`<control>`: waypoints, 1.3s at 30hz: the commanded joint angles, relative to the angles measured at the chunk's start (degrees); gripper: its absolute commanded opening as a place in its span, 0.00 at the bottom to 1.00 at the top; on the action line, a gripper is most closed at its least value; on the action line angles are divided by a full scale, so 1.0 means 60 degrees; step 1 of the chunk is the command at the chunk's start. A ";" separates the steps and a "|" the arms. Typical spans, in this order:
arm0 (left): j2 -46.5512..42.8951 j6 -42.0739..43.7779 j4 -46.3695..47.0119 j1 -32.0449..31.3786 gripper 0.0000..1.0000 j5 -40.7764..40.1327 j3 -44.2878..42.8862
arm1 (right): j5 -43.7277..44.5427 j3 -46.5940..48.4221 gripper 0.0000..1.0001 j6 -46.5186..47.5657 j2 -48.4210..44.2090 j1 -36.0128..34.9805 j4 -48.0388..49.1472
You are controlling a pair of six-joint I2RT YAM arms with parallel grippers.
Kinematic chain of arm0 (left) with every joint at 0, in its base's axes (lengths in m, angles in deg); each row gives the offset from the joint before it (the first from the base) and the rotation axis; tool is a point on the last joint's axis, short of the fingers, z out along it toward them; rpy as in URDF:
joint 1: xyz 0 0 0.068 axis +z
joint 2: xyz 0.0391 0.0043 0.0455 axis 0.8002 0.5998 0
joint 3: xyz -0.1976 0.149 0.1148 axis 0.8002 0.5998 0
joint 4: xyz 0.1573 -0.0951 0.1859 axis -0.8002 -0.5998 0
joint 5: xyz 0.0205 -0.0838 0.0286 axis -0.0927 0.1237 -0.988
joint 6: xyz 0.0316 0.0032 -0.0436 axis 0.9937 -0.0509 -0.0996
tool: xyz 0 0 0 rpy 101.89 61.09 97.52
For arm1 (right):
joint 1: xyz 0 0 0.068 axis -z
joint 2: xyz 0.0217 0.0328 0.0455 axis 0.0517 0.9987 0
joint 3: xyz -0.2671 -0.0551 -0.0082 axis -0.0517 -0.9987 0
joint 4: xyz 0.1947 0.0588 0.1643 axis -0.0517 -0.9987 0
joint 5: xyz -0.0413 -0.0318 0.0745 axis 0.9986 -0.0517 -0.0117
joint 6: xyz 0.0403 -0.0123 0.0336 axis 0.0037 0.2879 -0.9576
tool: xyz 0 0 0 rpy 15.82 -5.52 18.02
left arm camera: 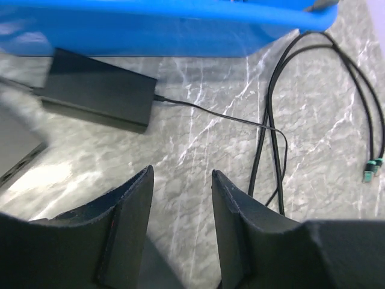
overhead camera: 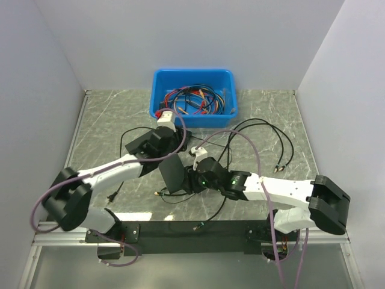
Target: Insert the plug into the switch port
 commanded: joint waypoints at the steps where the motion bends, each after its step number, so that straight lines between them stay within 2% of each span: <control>1: -0.0905 -0.0199 -0.0594 -0.0057 0.49 -0.0581 0.0939 | -0.0182 0.0110 0.51 0.0933 0.0405 -0.0294 -0.0159; 7: -0.2428 -0.1181 -0.0930 -0.0130 0.50 -0.1005 0.2844 | 0.0448 0.0946 0.51 0.1287 0.1841 -0.1056 -0.0542; 14: -0.4273 -0.1358 -0.1912 -0.0130 0.51 -0.1577 0.3858 | 0.0506 0.1575 0.50 0.1374 0.2941 -0.1086 -0.0409; 18: -0.4831 -0.1270 -0.1899 -0.0130 0.52 -0.1520 0.4122 | 0.0637 0.2160 0.50 0.1462 0.3527 -0.1115 -0.0526; 29: -0.4978 -0.1051 -0.1723 -0.0130 0.53 -0.1285 0.4240 | 0.1443 0.2777 0.50 0.1785 0.4553 -0.1130 -0.1258; 35: -0.5257 -0.1021 -0.1679 -0.0130 0.54 -0.1226 0.4386 | 0.1253 0.2529 0.49 0.1741 0.4656 -0.1203 -0.1185; 36: -0.5272 -0.1021 -0.1679 -0.0130 0.54 -0.1212 0.4401 | 0.1268 0.2514 0.47 0.1726 0.4714 -0.1247 -0.1214; 37: -0.5286 -0.1007 -0.1664 -0.0130 0.54 -0.1212 0.4401 | 0.1297 0.2499 0.35 0.1726 0.4744 -0.1261 -0.1244; 39: -0.5257 -0.1006 -0.1664 -0.0130 0.54 -0.1227 0.4386 | 0.1428 0.2557 0.22 0.1770 0.4860 -0.1334 -0.1346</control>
